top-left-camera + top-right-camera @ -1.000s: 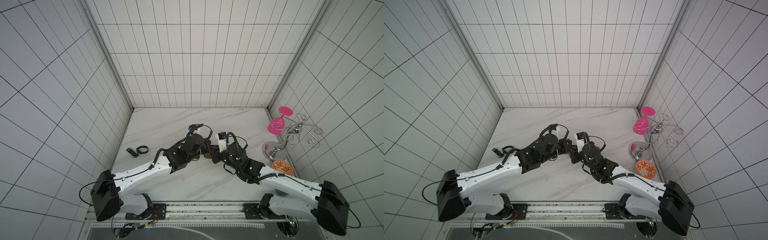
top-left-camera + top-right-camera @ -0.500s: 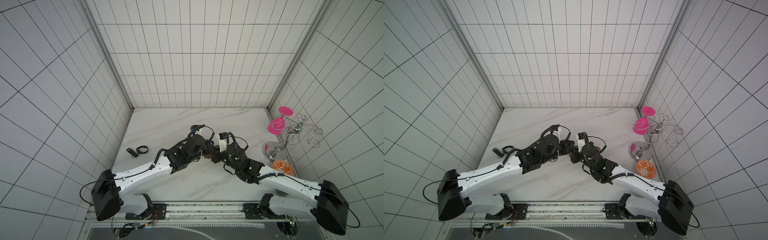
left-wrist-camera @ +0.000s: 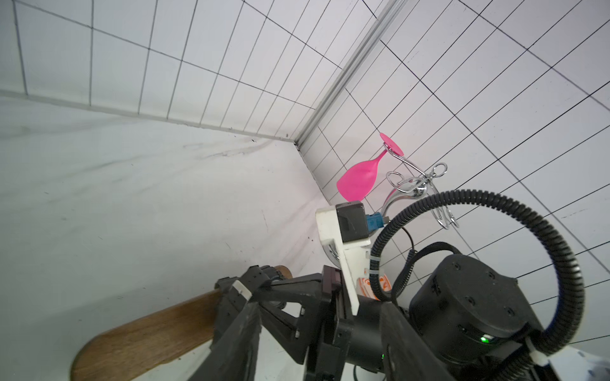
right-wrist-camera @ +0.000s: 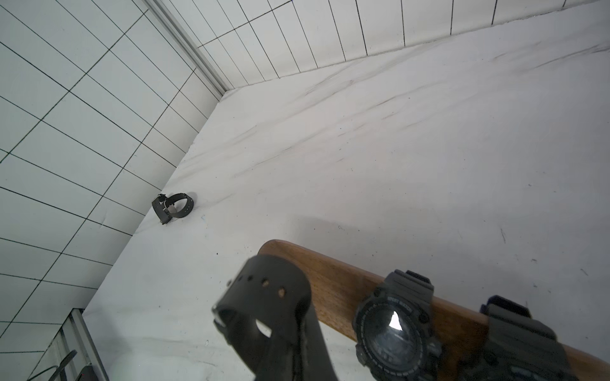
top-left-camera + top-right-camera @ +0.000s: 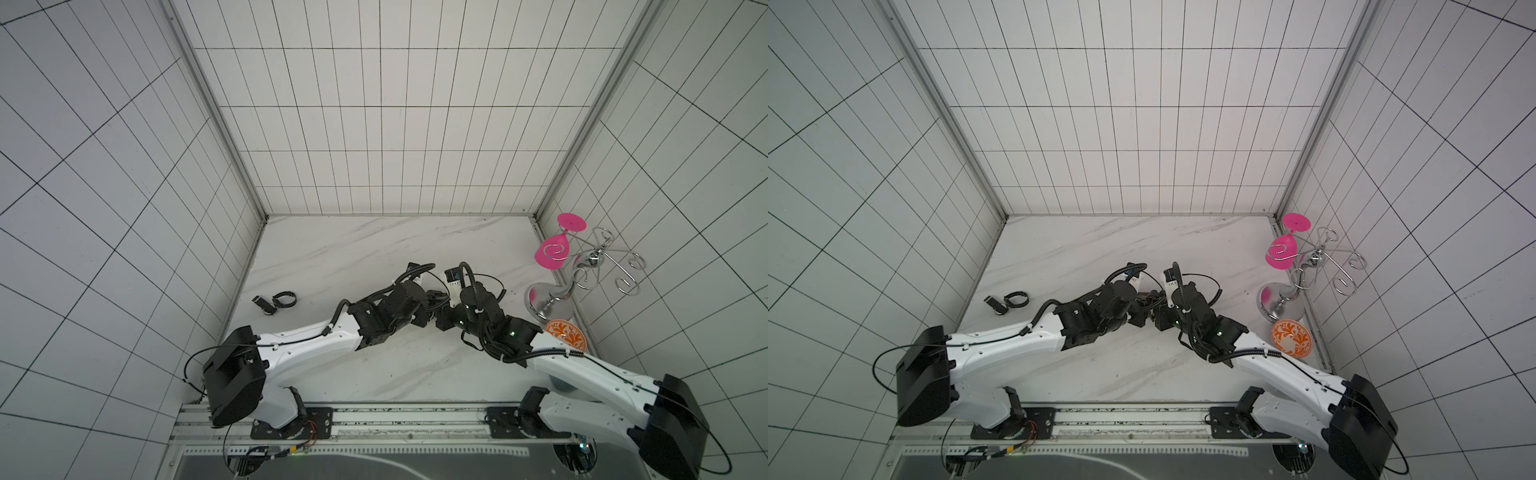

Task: Place watch on stand
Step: Pick up the watch at the center of the board.

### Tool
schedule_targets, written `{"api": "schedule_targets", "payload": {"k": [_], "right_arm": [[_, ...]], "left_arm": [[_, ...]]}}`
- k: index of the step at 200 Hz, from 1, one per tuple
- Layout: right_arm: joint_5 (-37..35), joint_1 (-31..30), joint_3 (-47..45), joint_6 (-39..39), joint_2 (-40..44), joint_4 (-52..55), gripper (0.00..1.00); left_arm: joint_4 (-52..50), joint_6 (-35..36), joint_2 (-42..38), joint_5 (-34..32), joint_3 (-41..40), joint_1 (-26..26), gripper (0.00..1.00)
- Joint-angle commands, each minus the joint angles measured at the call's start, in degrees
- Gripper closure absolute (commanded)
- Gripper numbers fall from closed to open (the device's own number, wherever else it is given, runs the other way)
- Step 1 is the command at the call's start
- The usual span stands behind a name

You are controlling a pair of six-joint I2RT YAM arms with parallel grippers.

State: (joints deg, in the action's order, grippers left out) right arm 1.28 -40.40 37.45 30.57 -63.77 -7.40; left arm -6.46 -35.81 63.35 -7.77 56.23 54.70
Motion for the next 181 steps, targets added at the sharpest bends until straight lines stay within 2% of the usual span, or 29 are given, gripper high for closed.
{"api": "schedule_targets", "payload": {"k": [1, 40, 61, 100, 181], "right_arm": [[0.0, 0.5, 0.4, -3.1, 1.9, 2.9, 1.00], [-0.8, 0.4, 3.0, -5.9, 2.6, 6.2, 1.00], [-3.6, -0.9, 4.6, -7.1, 2.1, 8.2, 1.00], [-6.4, -2.9, 6.7, -7.9, 0.9, 10.0, 1.00], [-5.2, -4.0, 7.3, -7.0, 1.6, 9.1, 1.00]], "left_arm": [[-5.1, 7.0, 0.0, -5.2, -0.3, 0.0, 0.43], [-9.1, 9.8, 4.0, -3.7, -0.1, 0.0, 0.50], [-9.3, 10.0, 6.4, -1.8, 0.3, 0.4, 0.52], [-9.3, 11.4, 10.6, -2.0, 2.9, 3.2, 0.56], [-7.6, 7.6, 15.6, -1.3, 2.5, 3.3, 0.63]]}}
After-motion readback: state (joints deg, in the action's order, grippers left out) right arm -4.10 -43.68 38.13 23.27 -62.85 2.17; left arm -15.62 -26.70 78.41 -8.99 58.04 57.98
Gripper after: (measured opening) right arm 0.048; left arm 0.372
